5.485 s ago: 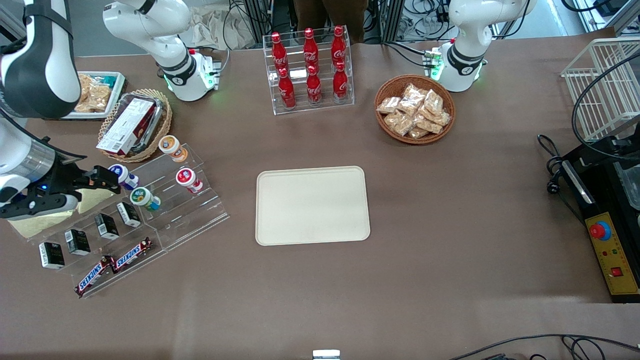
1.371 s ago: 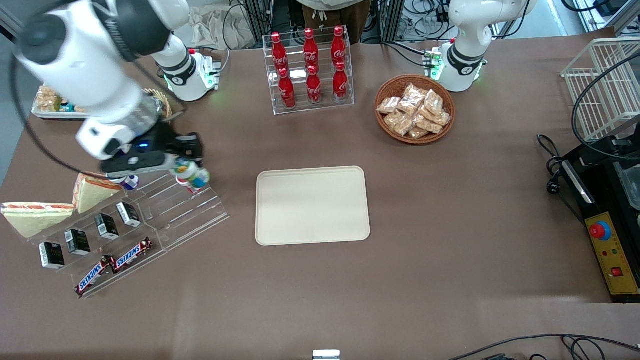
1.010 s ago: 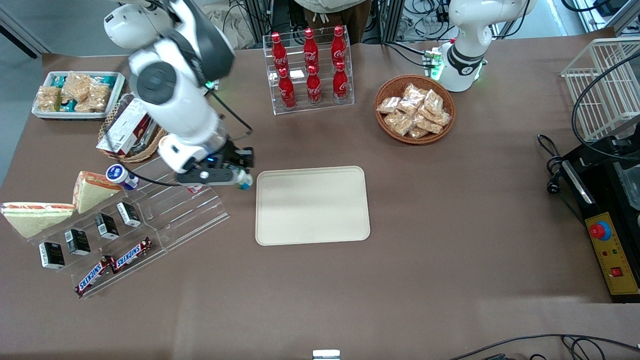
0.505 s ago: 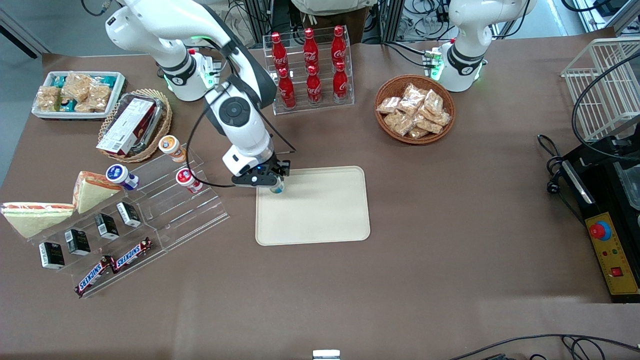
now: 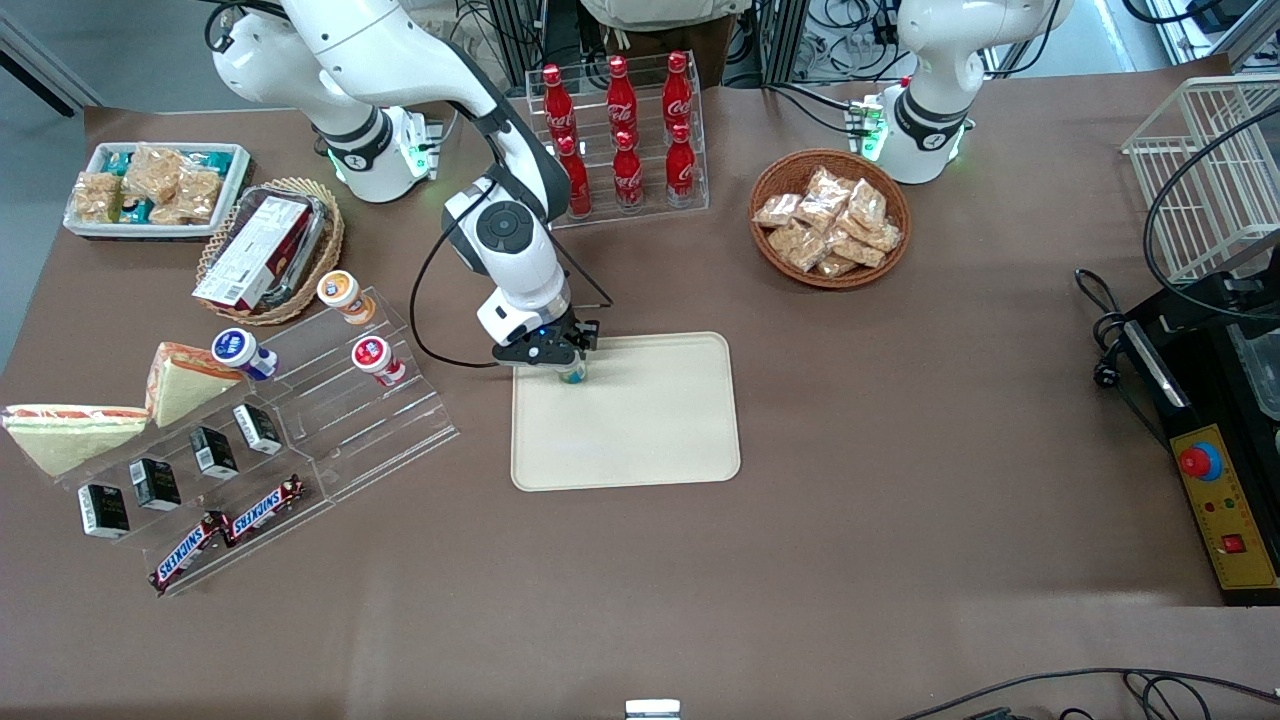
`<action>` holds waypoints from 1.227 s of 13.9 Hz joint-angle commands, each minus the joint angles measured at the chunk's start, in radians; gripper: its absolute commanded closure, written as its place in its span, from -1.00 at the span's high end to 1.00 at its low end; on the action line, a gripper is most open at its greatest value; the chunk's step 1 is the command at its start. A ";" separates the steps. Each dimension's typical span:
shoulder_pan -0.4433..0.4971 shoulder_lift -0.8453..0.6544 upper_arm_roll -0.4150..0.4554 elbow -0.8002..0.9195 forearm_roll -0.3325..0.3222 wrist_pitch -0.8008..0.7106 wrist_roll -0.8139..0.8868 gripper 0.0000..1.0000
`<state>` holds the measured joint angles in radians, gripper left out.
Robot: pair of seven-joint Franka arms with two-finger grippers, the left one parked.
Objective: Place green gum on tray
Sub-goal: 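Carry the green gum bottle over the cream tray and lower it, then open the right gripper to release the bottle and raise it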
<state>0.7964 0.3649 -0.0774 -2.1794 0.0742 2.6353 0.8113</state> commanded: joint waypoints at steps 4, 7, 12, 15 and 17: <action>-0.005 -0.009 -0.013 0.003 -0.010 0.008 0.019 0.99; -0.009 -0.066 -0.041 0.035 -0.010 -0.046 0.009 1.00; -0.009 -0.098 -0.132 0.393 -0.011 -0.513 -0.150 0.99; -0.009 -0.161 -0.206 0.524 -0.011 -0.658 -0.196 0.99; -0.009 -0.233 -0.234 0.550 -0.011 -0.725 -0.272 0.99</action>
<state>0.7858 0.1864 -0.2905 -1.6606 0.0724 1.9841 0.5952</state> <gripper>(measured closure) 0.000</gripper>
